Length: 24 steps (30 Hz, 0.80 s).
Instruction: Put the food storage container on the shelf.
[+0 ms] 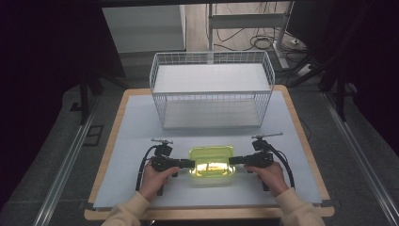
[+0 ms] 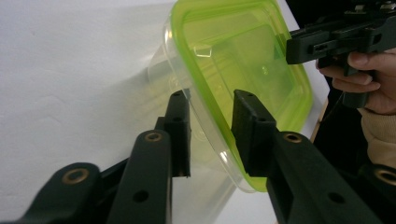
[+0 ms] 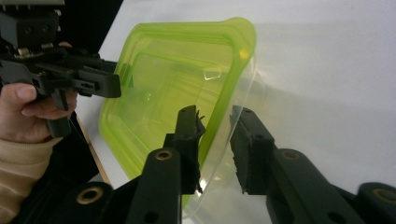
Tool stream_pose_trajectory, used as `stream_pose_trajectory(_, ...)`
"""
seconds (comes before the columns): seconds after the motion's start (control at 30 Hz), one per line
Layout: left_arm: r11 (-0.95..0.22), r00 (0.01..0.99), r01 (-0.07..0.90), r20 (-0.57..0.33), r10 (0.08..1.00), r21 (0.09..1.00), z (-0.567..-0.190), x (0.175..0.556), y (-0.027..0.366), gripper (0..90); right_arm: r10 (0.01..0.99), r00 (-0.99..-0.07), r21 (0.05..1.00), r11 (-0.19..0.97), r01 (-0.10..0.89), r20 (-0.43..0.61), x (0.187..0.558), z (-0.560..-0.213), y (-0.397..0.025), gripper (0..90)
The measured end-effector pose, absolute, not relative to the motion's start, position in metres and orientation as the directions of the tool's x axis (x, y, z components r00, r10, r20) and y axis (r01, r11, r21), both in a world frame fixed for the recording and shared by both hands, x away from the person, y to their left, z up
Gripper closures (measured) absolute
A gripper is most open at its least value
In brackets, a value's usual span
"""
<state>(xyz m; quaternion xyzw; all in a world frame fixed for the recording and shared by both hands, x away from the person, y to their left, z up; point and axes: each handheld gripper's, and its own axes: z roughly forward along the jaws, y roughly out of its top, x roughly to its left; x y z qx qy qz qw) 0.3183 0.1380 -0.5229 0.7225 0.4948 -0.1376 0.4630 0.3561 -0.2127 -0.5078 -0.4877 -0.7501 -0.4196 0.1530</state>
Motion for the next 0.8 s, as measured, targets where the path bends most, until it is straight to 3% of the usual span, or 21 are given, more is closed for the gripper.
stream_pose_trajectory(0.2, -0.068, 0.491, 0.825, -0.653, 0.576, 0.561, -0.514, 0.314, 0.142, 80.1, 0.598, -0.491, 0.527, 0.131, 0.84, 0.634, 0.35, -0.498, -0.216, 81.1)
stream_pose_trajectory(0.8, -0.065, 0.552, 0.764, -0.598, 0.58, 0.642, -0.486, 0.303, 0.146, 81.1, 0.576, -0.579, 0.631, 0.135, 0.764, 0.577, 0.337, -0.477, -0.214, 81.0)
